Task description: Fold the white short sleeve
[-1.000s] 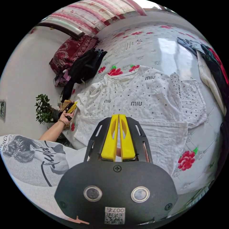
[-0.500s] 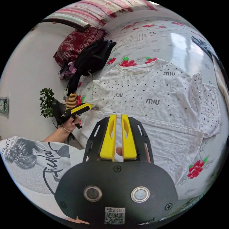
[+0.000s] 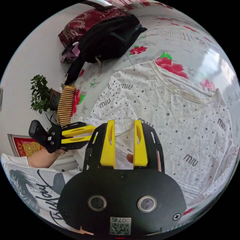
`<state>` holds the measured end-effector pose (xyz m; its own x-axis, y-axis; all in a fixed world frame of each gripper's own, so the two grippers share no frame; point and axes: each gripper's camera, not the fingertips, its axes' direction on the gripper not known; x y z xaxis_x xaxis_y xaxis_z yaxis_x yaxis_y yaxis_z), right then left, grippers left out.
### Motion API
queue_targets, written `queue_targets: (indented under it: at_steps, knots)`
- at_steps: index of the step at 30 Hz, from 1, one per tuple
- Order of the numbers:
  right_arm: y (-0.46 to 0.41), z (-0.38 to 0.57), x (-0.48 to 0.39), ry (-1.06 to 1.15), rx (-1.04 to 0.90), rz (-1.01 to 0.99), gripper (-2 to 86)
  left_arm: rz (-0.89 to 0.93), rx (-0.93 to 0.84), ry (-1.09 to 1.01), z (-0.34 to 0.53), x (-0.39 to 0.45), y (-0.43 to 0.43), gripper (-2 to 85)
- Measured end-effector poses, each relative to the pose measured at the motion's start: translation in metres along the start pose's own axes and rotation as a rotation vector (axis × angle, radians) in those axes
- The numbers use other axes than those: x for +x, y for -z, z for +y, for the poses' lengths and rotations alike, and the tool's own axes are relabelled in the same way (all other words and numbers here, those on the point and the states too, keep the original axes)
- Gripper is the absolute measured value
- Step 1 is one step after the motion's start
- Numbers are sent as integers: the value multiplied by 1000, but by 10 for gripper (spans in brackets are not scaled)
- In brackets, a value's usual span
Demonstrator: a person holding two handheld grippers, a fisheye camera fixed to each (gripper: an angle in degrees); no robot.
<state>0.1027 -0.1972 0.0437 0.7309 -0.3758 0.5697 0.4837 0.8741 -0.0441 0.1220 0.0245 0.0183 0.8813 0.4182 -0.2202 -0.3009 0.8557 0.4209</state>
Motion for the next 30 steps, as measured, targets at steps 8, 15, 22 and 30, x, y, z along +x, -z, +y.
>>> queue_targets:
  at_steps: [8,15,22,30]
  knots:
    - [55,35,41,-75,149,-53,43,-32,115,-31,-21,42,31,59]
    - [152,168,168,-481,426,-40,55,-77,-138,228,-31,-3,-54,57]
    - [199,272,222,-736,575,91,83,-224,-146,-81,-52,69,-60,-5]
    - [183,353,272,-1121,734,-11,100,-267,-197,-212,-71,112,-66,-9]
